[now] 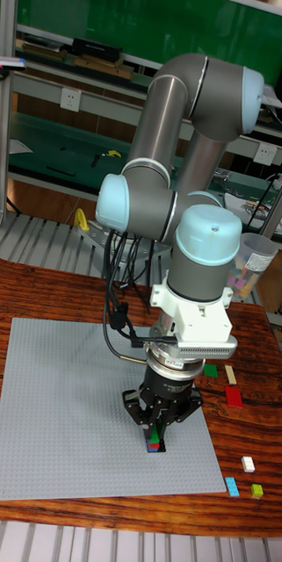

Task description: Build with small Lego blocks

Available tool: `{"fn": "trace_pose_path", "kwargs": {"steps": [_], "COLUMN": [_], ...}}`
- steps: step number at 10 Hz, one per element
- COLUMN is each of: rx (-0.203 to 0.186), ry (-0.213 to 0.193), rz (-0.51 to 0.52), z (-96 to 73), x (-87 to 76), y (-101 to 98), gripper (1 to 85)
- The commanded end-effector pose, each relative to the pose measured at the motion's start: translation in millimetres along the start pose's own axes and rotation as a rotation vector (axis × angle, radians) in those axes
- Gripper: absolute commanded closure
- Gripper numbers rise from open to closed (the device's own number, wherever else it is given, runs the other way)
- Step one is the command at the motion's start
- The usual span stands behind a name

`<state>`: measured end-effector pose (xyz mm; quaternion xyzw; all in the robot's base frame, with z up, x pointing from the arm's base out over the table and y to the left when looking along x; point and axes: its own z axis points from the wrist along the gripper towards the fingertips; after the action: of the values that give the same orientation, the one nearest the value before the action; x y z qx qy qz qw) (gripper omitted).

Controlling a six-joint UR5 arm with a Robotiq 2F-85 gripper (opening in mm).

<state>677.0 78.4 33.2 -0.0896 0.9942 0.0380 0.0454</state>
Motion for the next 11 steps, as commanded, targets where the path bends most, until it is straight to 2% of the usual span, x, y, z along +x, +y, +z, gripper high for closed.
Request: {"fn": "trace_pose_path", "kwargs": {"steps": [1,5,11], "rx": [-0.007,-0.002,0.001], "ry": [0.0,0.012,0.006], "rz": [0.014,0.024,0.014], "z": [-0.4,-1.7,-1.1], "x": [-1.5,0.1,-3.3], "y": [2.0,3.7,5.3], "gripper": [84.3,84.3,84.3]}}
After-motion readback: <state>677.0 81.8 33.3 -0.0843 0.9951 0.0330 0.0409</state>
